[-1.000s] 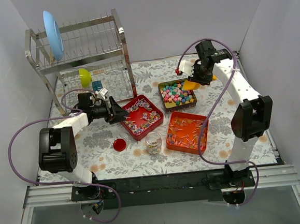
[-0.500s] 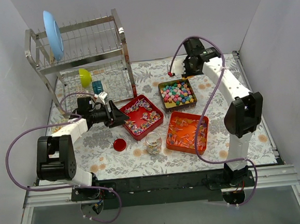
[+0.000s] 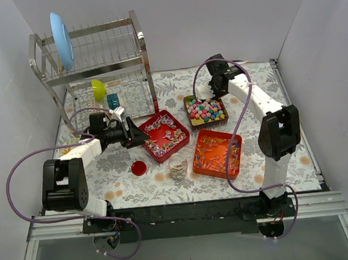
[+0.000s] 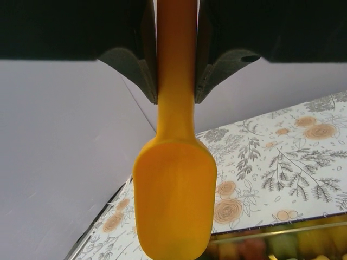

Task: Pack the candies
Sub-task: Scoop the fake candies from the storage box.

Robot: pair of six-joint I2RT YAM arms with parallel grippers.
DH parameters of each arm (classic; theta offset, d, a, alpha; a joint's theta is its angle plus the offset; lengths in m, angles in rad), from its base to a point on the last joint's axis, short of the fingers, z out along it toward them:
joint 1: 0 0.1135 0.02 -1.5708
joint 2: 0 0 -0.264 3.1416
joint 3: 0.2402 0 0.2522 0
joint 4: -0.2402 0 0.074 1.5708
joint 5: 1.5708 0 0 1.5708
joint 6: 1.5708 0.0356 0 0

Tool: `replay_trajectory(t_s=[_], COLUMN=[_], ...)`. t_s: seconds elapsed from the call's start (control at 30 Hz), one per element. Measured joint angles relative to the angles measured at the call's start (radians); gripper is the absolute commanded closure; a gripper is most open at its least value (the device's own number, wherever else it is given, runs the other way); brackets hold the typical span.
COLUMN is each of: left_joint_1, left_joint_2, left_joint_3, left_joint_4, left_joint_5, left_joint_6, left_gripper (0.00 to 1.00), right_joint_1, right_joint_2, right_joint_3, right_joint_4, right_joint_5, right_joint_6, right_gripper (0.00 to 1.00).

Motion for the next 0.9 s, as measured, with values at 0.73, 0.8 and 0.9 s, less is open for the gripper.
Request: replay_trajectory(t_s=[0.73,0.8,0.9], left_joint_1=[0.0,0.0,0.0], left_joint_2=[0.0,0.0,0.0], left_joint_3=[-0.025,-0.03,-0.031], left_joint_4=[0.042,0.043,0.05], left_joint_5=[0.0,0.0,0.0], left_joint_6=[-0.023,-0.024,-0.027], left_gripper=[0.42,0.42,0.42], right_joint_1=[0.121,0.142,0.16], right_joint_2=[-0.049,-0.049,-0.049], right_joint_3=[-0.223,-0.209,-0.199], right_joint_4=[0.155,0.13,0.113], right_joint_5=[0.098,0.093,0.081], right_joint_6=[-0.103,-0.085,-0.074], right_gripper=[0.99,0.99,0.99])
